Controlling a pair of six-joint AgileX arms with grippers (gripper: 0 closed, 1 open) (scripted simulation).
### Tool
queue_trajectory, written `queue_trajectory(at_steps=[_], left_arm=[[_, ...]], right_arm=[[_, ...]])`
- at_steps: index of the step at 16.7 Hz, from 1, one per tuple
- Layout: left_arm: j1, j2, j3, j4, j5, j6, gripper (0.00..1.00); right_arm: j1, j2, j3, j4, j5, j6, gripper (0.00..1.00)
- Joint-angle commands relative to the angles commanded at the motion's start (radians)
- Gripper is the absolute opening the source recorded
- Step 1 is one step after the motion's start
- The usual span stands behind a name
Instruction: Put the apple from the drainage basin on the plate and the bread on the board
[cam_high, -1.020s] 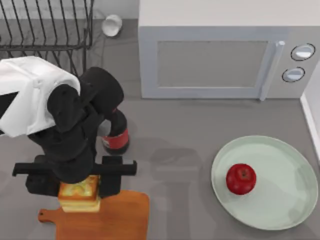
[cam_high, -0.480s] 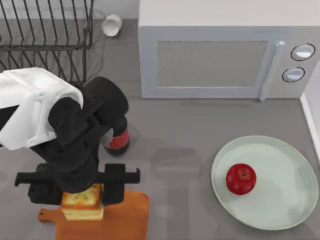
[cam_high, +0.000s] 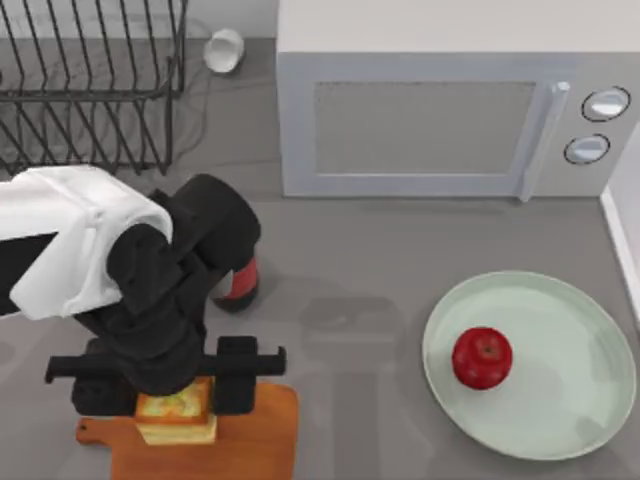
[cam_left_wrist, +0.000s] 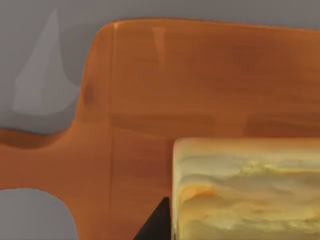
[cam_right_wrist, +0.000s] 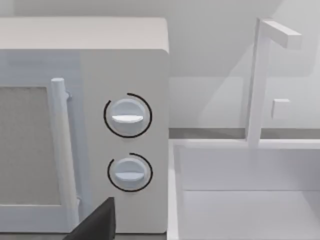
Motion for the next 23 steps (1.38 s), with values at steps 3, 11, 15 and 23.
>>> queue_trajectory(at_steps=[3, 11, 15, 23], left_arm=[[-0.001, 0.020, -0.032, 0.046, 0.000, 0.000, 0.00], [-0.001, 0.036, -0.051, 0.061, 0.000, 0.001, 0.15], [-0.001, 0.036, -0.051, 0.061, 0.000, 0.001, 0.45], [-0.001, 0.036, -0.051, 0.061, 0.000, 0.001, 1.00]], right_arm=[[0.000, 0.000, 0.000, 0.000, 0.000, 0.000, 1.00], [0.000, 0.000, 0.000, 0.000, 0.000, 0.000, 1.00], [0.000, 0.000, 0.000, 0.000, 0.000, 0.000, 1.00], [0.000, 0.000, 0.000, 0.000, 0.000, 0.000, 1.00]])
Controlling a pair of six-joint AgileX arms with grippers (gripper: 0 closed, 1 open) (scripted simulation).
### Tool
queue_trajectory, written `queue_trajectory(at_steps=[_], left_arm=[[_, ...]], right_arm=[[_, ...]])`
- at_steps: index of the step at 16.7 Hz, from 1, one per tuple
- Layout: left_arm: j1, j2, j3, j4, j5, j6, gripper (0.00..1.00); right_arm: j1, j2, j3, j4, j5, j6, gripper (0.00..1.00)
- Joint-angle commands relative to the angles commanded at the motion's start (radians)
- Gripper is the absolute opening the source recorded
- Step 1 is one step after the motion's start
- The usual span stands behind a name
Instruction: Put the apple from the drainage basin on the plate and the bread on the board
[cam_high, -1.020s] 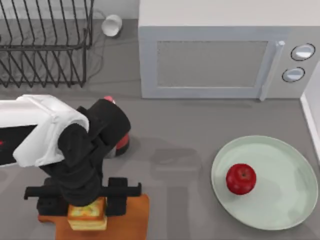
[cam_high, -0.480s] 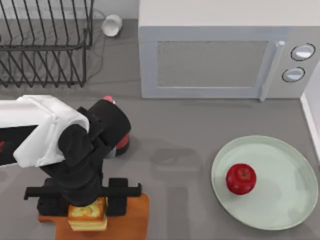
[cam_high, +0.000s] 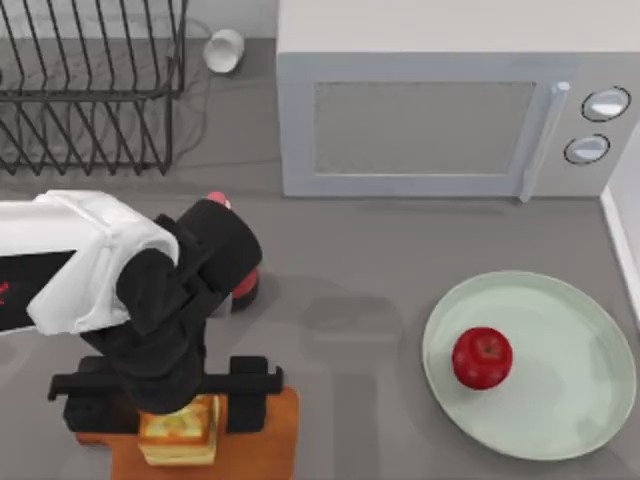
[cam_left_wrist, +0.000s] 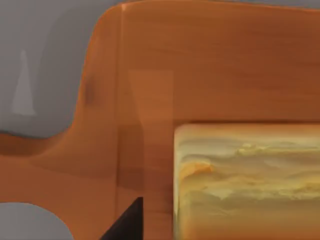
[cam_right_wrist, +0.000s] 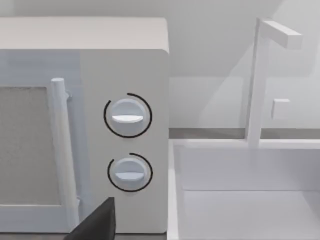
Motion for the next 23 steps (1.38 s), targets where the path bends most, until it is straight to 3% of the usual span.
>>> queue_trajectory(at_steps=[12, 17, 23], left_arm=[[0.026, -0.054, -0.025, 0.030, 0.000, 0.022, 1.00], [0.129, -0.306, -0.158, 0.152, 0.001, 0.117, 1.00], [0.318, -0.764, -0.405, 0.384, 0.002, 0.304, 1.00]], right_arm=[[0.000, 0.000, 0.000, 0.000, 0.000, 0.000, 1.00], [0.000, 0.000, 0.000, 0.000, 0.000, 0.000, 1.00], [0.000, 0.000, 0.000, 0.000, 0.000, 0.000, 1.00]])
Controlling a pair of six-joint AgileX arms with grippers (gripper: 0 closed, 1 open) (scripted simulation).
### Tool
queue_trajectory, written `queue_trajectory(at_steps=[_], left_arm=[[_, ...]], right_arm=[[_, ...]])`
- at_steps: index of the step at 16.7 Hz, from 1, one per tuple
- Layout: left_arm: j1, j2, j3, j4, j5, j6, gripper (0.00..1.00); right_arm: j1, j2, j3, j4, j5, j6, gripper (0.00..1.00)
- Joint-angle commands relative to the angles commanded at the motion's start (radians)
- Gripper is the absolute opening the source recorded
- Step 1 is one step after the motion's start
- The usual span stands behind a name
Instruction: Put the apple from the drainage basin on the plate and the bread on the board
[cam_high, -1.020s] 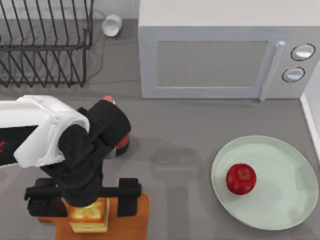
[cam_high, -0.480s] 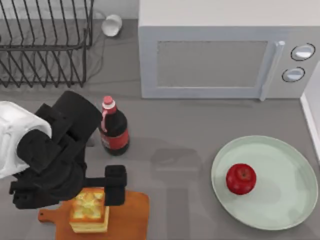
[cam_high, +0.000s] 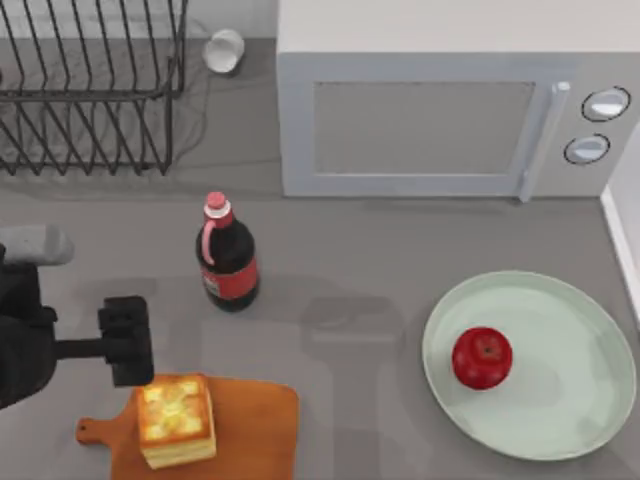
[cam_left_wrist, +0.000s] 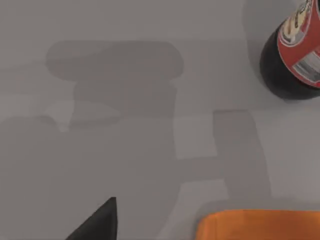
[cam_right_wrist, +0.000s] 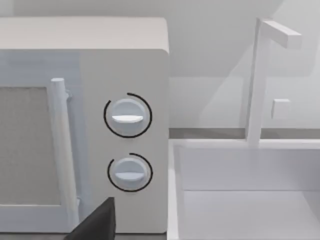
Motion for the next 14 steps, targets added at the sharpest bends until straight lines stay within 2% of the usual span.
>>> queue_trajectory(at_steps=[5, 8, 11, 14], left_arm=[[0.173, -0.472, -0.225, 0.214, 0.002, 0.171, 1.00], [0.262, -0.683, -0.338, 0.322, 0.003, 0.258, 1.00], [0.322, -0.807, -0.415, 0.396, 0.004, 0.316, 1.00], [0.339, -0.839, -0.437, 0.417, 0.004, 0.333, 1.00]], right_arm=[[0.000, 0.000, 0.000, 0.000, 0.000, 0.000, 1.00], [0.000, 0.000, 0.000, 0.000, 0.000, 0.000, 1.00], [0.000, 0.000, 0.000, 0.000, 0.000, 0.000, 1.00], [0.000, 0.000, 0.000, 0.000, 0.000, 0.000, 1.00]])
